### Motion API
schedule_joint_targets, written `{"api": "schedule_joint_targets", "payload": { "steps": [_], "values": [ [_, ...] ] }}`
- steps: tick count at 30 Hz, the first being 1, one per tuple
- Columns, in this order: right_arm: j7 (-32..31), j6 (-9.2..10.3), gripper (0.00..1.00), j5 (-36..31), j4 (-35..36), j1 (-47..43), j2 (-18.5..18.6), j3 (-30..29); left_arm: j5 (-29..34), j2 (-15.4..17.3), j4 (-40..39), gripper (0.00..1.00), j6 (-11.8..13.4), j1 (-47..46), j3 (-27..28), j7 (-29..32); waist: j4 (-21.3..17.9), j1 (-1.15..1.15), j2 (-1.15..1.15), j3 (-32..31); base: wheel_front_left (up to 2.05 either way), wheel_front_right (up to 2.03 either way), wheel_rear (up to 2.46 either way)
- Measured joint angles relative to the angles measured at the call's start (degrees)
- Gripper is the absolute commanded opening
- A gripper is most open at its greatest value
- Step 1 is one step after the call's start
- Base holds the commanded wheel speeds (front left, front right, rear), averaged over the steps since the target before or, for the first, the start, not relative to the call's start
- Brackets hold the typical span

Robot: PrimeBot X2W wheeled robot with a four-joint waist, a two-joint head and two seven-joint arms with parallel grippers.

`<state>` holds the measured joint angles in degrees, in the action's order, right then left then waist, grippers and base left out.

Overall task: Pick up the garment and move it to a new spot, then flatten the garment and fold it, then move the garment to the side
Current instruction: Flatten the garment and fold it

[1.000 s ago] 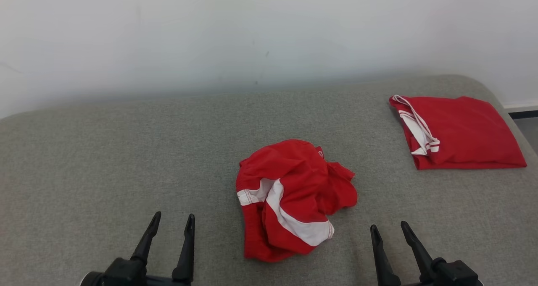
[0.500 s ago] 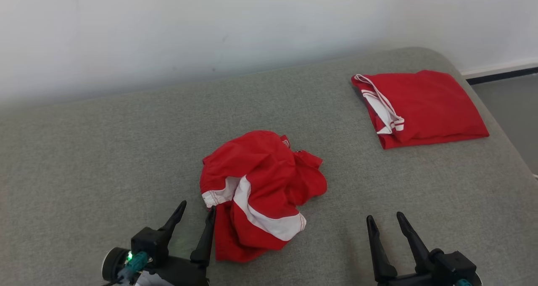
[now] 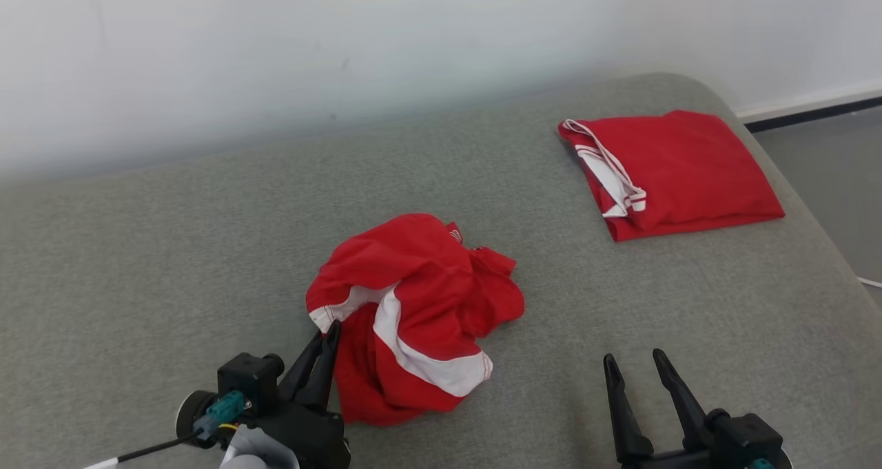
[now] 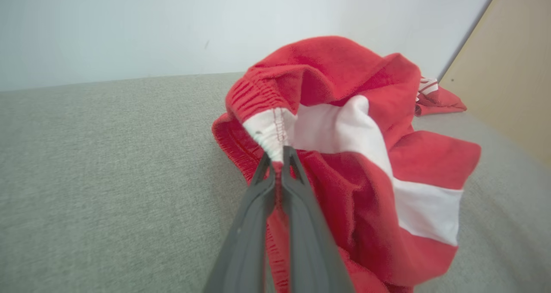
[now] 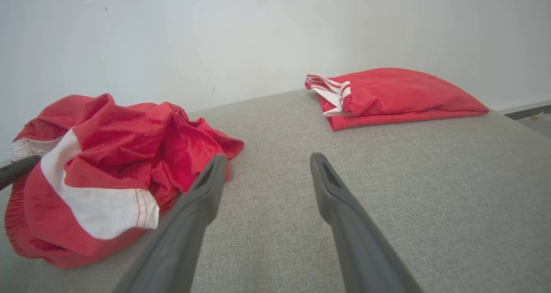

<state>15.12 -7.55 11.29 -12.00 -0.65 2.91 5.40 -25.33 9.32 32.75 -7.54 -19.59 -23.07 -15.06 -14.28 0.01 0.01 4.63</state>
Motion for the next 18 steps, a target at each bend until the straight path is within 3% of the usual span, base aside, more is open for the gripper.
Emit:
{"api": "schedule_joint_targets", "payload": {
  "steps": [6, 13, 18],
  "values": [
    [0.0, 0.0, 1.0, -0.3, -0.1, -1.3, 0.0, -0.5, -0.6, 1.9, -6.0, 0.0, 0.0, 2.7, 0.0, 0.0, 2.9, 0.0, 0.0, -1.0, 0.0, 0.0, 0.0],
    [0.0, 0.0, 1.0, -0.4, -0.4, -1.8, 0.0, -0.6, -2.8, 6.7, -13.2, 0.0, 0.0, 11.5, -0.9, 0.0, 7.8, -0.01, 0.0, -2.2, 0.0, 0.0, 0.0],
    [0.0, 0.0, 1.0, -0.4, -1.4, -2.0, 0.0, -0.1, -5.6, 8.0, -14.8, 0.0, 0.0, 17.9, -0.9, 0.0, 11.2, -0.02, 0.0, -2.7, 0.0, 0.0, 0.0]
  ]
}}
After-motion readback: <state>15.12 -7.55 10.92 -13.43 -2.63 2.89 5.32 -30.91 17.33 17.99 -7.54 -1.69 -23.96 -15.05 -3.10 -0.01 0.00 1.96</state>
